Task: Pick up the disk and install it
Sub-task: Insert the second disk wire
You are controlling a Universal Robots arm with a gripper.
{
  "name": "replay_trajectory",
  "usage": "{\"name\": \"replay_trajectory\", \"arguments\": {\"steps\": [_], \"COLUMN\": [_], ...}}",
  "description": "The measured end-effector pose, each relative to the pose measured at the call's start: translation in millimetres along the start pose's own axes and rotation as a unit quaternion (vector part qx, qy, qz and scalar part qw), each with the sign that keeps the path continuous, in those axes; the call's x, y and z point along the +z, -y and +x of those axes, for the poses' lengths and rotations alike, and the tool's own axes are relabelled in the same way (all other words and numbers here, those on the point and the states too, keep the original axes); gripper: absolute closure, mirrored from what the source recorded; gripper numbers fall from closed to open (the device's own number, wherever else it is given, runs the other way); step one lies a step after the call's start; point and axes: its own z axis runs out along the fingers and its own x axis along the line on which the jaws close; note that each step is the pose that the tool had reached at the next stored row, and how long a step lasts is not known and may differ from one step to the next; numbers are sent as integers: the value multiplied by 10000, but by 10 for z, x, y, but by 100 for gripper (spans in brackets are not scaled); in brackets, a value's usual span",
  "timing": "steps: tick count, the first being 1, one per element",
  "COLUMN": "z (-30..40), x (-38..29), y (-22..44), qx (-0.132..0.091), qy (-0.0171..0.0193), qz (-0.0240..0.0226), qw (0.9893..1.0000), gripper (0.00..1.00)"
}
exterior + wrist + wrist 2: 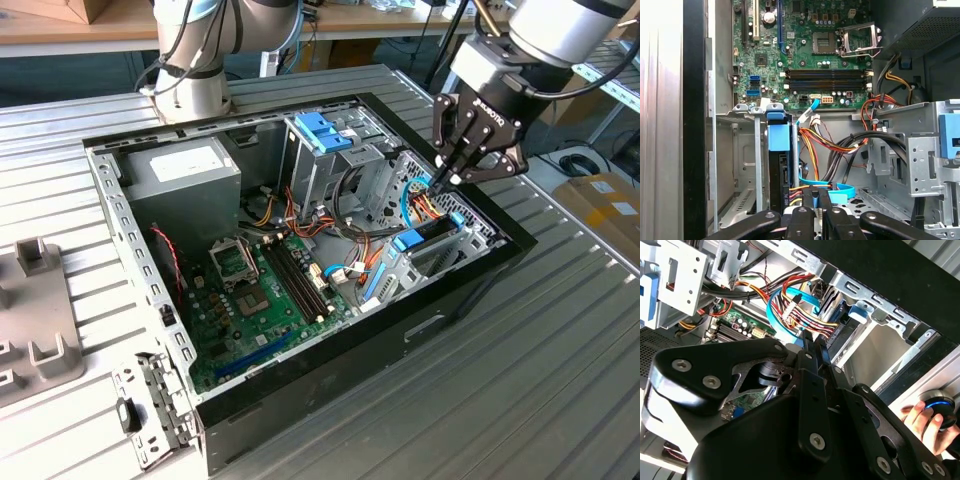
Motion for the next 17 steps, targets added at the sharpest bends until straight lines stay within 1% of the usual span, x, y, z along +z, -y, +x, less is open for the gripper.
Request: {"name": "replay_trajectory", "arguments": {"steps": [17], "z": [42], "x": [0], "y": [-24], "qx": [0], "qy": [0], "qz": [0], "qw": [10000], "gripper": [84]}}
